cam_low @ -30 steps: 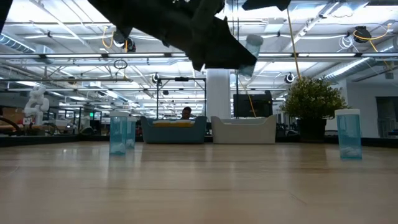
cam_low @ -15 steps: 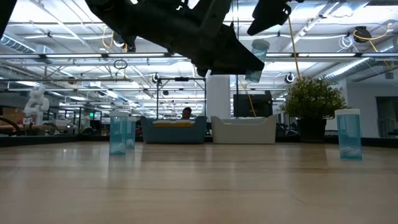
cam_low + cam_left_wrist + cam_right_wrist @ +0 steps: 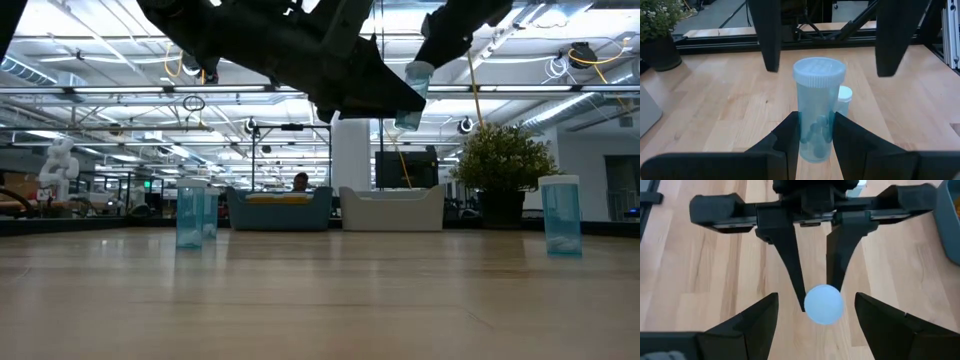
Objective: Pick and place medicine bottles into bin by pill shape (circle, oval)
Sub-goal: Put the blue pill bottle into the gray bin
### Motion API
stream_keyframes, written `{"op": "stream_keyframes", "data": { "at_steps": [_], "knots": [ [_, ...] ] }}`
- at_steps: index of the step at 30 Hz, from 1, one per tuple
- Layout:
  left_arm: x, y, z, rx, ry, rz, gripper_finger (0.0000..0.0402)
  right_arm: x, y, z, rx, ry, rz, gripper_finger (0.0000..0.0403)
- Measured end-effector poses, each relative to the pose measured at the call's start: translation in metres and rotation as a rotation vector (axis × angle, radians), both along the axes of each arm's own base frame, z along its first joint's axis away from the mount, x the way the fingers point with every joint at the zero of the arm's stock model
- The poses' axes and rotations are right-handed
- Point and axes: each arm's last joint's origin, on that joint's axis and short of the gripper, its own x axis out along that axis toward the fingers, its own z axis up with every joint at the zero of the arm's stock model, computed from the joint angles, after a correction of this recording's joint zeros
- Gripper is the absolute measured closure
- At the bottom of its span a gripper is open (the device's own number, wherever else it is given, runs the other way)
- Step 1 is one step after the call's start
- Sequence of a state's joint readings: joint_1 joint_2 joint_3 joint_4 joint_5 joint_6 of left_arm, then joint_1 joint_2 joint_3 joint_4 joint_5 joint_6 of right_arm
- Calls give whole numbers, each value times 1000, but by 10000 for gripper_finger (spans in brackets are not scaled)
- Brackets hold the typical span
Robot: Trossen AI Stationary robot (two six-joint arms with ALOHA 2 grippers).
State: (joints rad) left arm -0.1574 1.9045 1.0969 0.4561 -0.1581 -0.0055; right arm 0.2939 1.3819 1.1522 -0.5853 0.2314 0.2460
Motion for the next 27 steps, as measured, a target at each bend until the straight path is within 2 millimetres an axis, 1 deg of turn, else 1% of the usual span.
{"op": "stream_keyframes", "data": {
  "at_steps": [3,6,10,15,20,23,27],
  "knots": [
    [0,0,0,0,-1,0,298,1,1,-3,4,-19,4,150],
    [0,0,1,-1,-6,0,298,1,1,-6,5,-25,4,165],
    [0,0,1,-2,-12,0,298,0,0,-10,2,-14,4,198],
    [0,0,1,-2,-12,-2,298,0,0,-10,0,-14,5,242],
    [0,-1,1,-2,-12,-3,298,0,0,-10,1,-14,-2,277],
    [0,0,1,-2,-12,-2,297,0,0,-10,2,-15,-4,290],
    [0,0,1,10,-14,-4,290,1,0,-10,1,-19,-7,290]
  ]
}}
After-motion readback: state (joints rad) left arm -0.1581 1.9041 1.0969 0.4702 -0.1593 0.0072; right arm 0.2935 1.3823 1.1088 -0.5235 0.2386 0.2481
